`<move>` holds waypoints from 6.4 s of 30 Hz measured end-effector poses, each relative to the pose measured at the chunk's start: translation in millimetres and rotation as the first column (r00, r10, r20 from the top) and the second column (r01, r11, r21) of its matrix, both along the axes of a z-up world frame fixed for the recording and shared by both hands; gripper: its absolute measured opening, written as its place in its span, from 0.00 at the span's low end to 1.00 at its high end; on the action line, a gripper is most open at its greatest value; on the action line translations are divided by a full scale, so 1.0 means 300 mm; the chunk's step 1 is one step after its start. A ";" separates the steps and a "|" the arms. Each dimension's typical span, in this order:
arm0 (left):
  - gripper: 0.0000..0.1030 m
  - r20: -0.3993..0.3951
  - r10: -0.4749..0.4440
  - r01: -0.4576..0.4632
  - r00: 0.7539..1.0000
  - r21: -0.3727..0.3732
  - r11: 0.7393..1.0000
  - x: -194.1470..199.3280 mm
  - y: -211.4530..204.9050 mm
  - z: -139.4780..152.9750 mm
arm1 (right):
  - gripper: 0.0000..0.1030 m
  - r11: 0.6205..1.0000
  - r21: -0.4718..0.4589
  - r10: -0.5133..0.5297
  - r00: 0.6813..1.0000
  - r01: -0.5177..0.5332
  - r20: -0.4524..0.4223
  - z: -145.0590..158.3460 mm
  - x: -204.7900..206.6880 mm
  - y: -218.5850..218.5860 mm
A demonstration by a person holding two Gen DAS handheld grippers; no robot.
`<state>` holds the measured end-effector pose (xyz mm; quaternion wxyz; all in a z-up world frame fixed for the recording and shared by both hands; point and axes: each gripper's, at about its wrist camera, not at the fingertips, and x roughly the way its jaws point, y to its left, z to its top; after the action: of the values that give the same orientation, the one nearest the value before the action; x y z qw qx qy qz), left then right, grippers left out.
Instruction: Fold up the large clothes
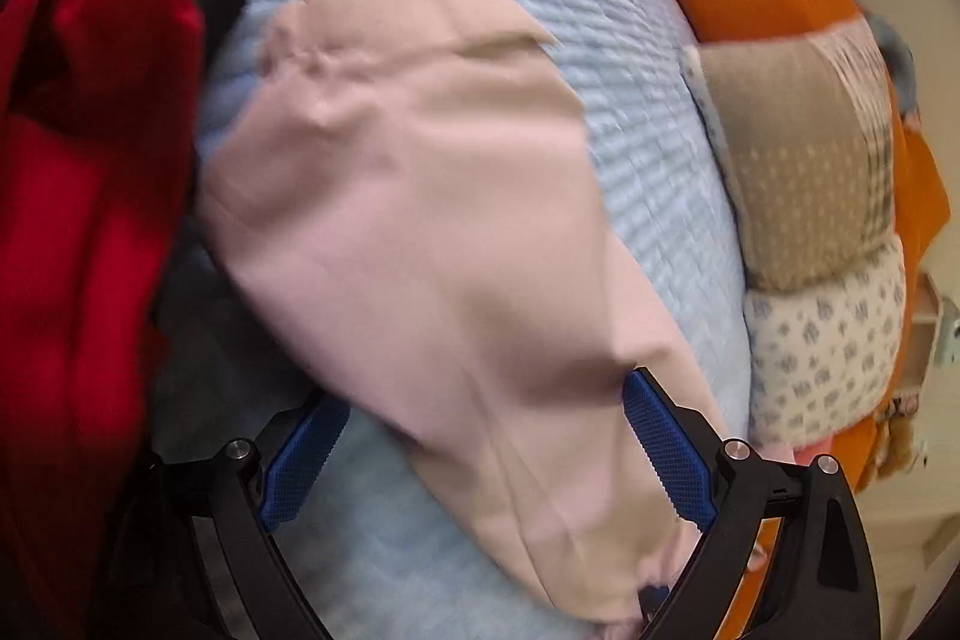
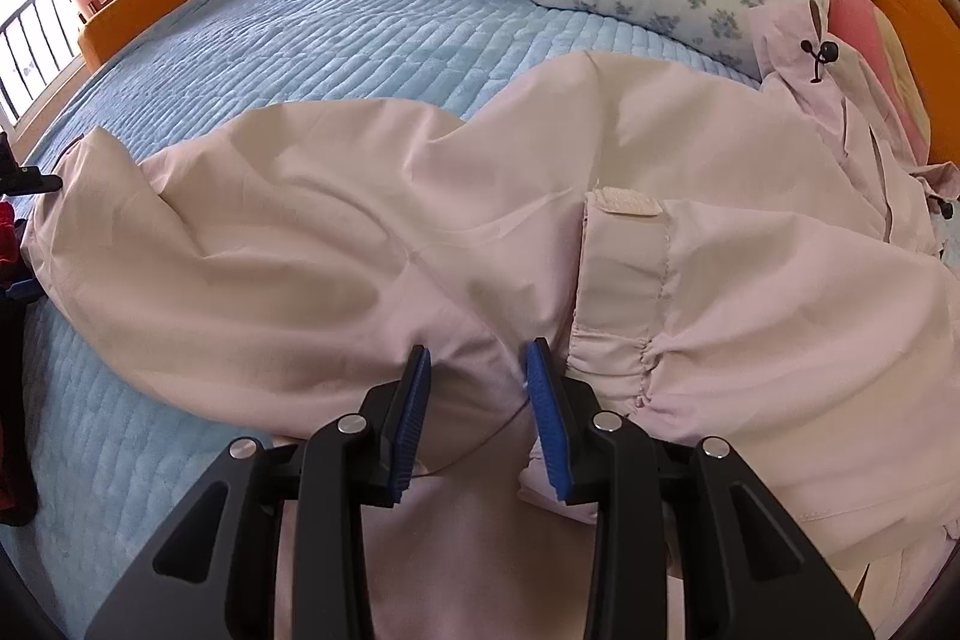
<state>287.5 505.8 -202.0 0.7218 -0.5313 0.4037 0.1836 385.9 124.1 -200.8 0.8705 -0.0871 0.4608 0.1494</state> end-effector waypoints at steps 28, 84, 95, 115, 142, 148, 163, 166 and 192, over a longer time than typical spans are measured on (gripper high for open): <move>0.11 0.042 -0.064 0.043 0.997 0.372 0.927 0.064 -0.079 0.403 | 0.33 0.994 0.104 -0.026 1.000 0.025 0.011 0.023 -0.056 -0.045; 0.16 -0.467 -0.692 0.577 0.550 0.812 -0.089 0.238 -2.480 0.097 | 0.33 0.997 0.078 -0.002 0.996 -0.005 0.090 -0.011 -0.212 -0.066; 0.30 -0.553 -0.725 0.566 0.411 0.778 -0.273 0.175 -2.556 0.056 | 0.33 0.999 0.053 -0.002 0.995 -0.003 0.099 -0.013 -0.212 -0.062; 0.91 -0.415 -0.871 0.696 0.264 0.707 -0.125 0.090 -2.374 0.537 | 0.36 0.976 -0.189 0.141 0.977 -0.109 0.162 0.006 -0.342 -0.022; 0.92 -0.322 -0.637 0.617 0.700 0.723 0.312 0.224 -1.462 0.344 | 0.79 0.905 0.095 -0.424 0.900 0.415 0.103 0.281 -0.235 -1.330; 0.92 -0.360 -0.620 0.658 0.697 0.665 0.353 0.247 -1.438 0.203 | 0.43 0.921 0.111 -0.372 0.927 0.374 -0.039 0.181 -0.103 -1.364; 0.92 -0.364 -0.604 0.629 0.708 0.714 0.307 0.254 -1.452 0.231 | 0.14 0.884 0.172 -0.455 0.885 0.435 0.101 0.376 -0.097 -1.509; 0.92 -0.395 -0.601 0.663 0.695 0.675 0.323 0.289 -1.453 0.163 | 0.14 0.886 0.137 -0.455 0.888 0.444 0.069 0.313 -0.077 -1.529; 0.97 -0.384 -0.559 0.582 0.734 0.780 0.228 0.483 -1.476 0.319 | 0.71 0.898 0.110 -0.440 0.871 0.426 0.220 0.371 -0.043 -1.515</move>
<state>432.5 63.0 -106.4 0.8952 0.0962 0.4256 0.0901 373.1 -330.4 -89.4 0.9330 0.0263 0.3558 -0.0478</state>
